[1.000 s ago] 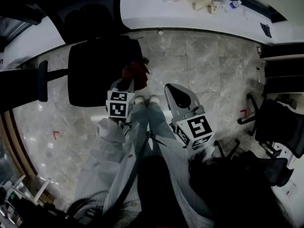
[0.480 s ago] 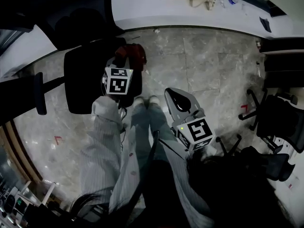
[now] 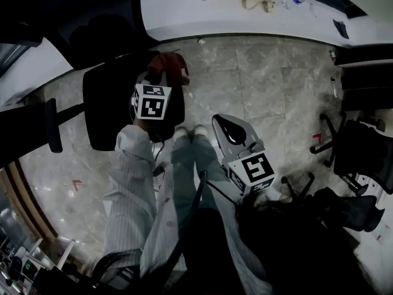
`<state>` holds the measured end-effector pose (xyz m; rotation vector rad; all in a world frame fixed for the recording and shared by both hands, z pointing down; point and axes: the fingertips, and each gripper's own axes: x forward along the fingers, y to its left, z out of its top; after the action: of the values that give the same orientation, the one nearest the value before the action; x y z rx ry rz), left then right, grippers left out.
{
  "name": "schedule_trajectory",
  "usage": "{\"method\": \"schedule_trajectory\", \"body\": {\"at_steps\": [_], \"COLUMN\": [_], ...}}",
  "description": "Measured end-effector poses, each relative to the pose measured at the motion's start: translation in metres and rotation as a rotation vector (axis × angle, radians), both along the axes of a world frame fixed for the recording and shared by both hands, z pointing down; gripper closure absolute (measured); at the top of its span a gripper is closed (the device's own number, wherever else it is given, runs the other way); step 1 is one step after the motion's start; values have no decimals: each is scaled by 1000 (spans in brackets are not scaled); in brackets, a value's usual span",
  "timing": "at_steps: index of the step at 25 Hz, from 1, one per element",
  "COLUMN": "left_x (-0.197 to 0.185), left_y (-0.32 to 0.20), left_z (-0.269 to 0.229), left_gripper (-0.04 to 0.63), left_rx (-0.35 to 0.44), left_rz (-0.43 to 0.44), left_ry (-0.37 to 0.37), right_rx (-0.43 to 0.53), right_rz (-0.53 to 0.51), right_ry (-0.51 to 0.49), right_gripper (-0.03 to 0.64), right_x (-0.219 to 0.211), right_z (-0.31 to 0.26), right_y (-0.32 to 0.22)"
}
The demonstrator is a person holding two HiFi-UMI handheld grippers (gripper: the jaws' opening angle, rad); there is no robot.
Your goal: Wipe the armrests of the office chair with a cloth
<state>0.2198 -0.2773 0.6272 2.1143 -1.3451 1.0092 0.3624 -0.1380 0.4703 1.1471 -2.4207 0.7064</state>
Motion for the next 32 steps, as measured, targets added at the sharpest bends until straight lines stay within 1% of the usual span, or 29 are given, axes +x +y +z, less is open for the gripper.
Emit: {"method": "schedule_trajectory", "body": {"at_steps": [3,6,10,12,14,18,22,27,32], "left_x": [5,12,22,23,23,18,16,19,16], "left_y": [41,93,156,173,176,151,106,45,-12], "left_z": [-9,-19,-28,-30,-29,-24,-14,-4,8], "left_gripper": [563,563,563,563,563,563,563,563,563], "left_rx": [-19,-45,-68,-73,-66,-68,-69,-49,-33], "left_rz": [30,72,128,133,137,140,132,125,103], "left_ry": [3,9,-2,-3,-13,-35,-31,-55,-108], "right_rx": [20,45,68,73,70,52,14,-18,-30], "right_rz": [-23,-45,-63,-70,-75,-75,-65,-42,-31], "right_ry": [-9,-23,-45,-54,-55,-54,-33,0,10], "right_gripper": [615,615,615,615,615,615,615,615,615], "right_x": [-8,-18,-28,-30,-32,-31,-24,-16,-10], "right_z": [-6,-17,-29,-32,-32,-27,-9,10,16], "right_y": [5,13,23,25,27,30,31,24,19]}}
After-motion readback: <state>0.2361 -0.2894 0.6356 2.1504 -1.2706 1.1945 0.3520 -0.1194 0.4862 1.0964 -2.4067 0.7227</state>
